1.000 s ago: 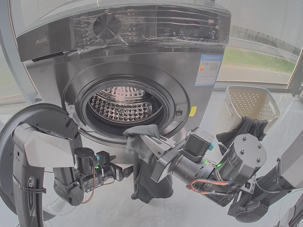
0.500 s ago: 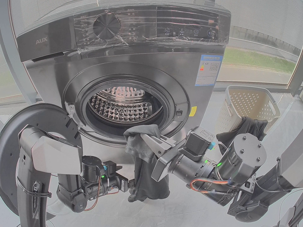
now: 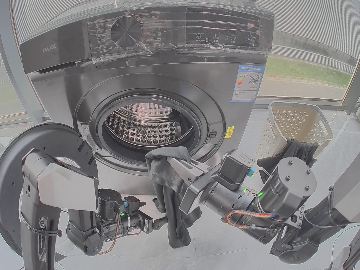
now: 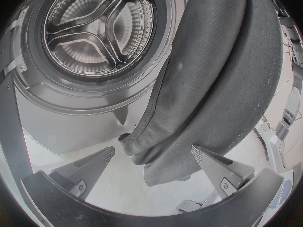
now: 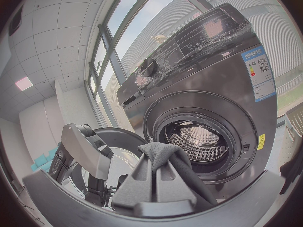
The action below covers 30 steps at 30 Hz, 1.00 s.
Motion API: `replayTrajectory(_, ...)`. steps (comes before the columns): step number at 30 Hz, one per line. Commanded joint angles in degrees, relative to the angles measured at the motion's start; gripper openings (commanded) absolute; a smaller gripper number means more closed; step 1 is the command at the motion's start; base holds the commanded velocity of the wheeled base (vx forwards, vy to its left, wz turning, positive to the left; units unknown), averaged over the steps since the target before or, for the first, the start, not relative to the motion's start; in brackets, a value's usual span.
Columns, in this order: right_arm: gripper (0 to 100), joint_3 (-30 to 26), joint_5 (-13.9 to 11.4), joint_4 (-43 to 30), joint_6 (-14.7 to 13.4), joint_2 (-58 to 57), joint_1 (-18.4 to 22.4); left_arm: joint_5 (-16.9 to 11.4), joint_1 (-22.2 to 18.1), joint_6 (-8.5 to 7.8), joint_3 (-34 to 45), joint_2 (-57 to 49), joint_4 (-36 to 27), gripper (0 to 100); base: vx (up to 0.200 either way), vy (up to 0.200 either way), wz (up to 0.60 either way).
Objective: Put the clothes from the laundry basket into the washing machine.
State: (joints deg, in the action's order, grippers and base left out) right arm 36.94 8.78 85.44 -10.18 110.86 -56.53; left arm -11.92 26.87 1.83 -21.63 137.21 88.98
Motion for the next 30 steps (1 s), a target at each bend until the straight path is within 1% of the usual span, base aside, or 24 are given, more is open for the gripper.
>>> replayTrajectory(1,0,0.0,0.0,0.1,0.0,0.0,-0.3,0.1,-0.9,0.02,-2.1,2.5,0.5,100,0.0,0.0,0.0)
replayTrajectory(4,0,-0.1,0.0,0.1,-0.1,0.0,-0.6,0.0,-1.5,0.11,-4.7,4.5,0.5,100,0.0,0.0,0.0)
replayTrajectory(6,0,0.0,0.0,0.1,0.0,0.1,-0.8,-0.8,-1.5,0.11,-6.9,5.5,0.4,100,0.0,0.0,0.0)
replayTrajectory(10,0,0.0,0.0,0.2,-0.1,0.1,-1.5,-1.1,-1.5,0.28,-11.3,8.2,0.4,100,0.0,0.0,0.0)
replayTrajectory(11,0,0.0,0.0,0.2,-0.1,0.1,-1.5,-1.1,-1.5,0.28,-11.3,8.2,0.4,100,0.0,0.0,0.0)
replayTrajectory(12,0,-0.1,0.0,0.2,-0.1,0.1,-1.7,-1.9,-1.6,0.19,-14.2,9.6,0.4,100,0.0,0.0,0.0)
replayTrajectory(14,0,-0.3,0.0,0.2,-0.2,0.0,-1.7,-2.1,-1.6,0.28,-16.8,10.4,0.4,100,0.0,0.0,0.0)
replayTrajectory(23,0,-0.6,0.0,0.2,-0.2,-0.5,-1.9,-2.3,-1.5,0.37,-19.8,11.8,0.4,100,0.0,0.0,0.0)
replayTrajectory(24,0,-0.7,0.1,0.2,-0.2,-0.5,-1.9,-2.3,-1.5,0.37,-20.0,11.9,0.4,0,0.0,0.0,0.0)
replayTrajectory(26,0,-0.7,0.1,0.4,-0.5,-0.6,-1.9,-2.3,-1.5,0.46,-20.1,12.1,0.4,0,0.0,0.0,0.0)
replayTrajectory(30,0,-1.2,0.1,0.9,-0.4,-0.6,-1.8,-2.3,-1.7,0.46,-19.9,11.9,0.4,0,0.0,0.0,0.0)
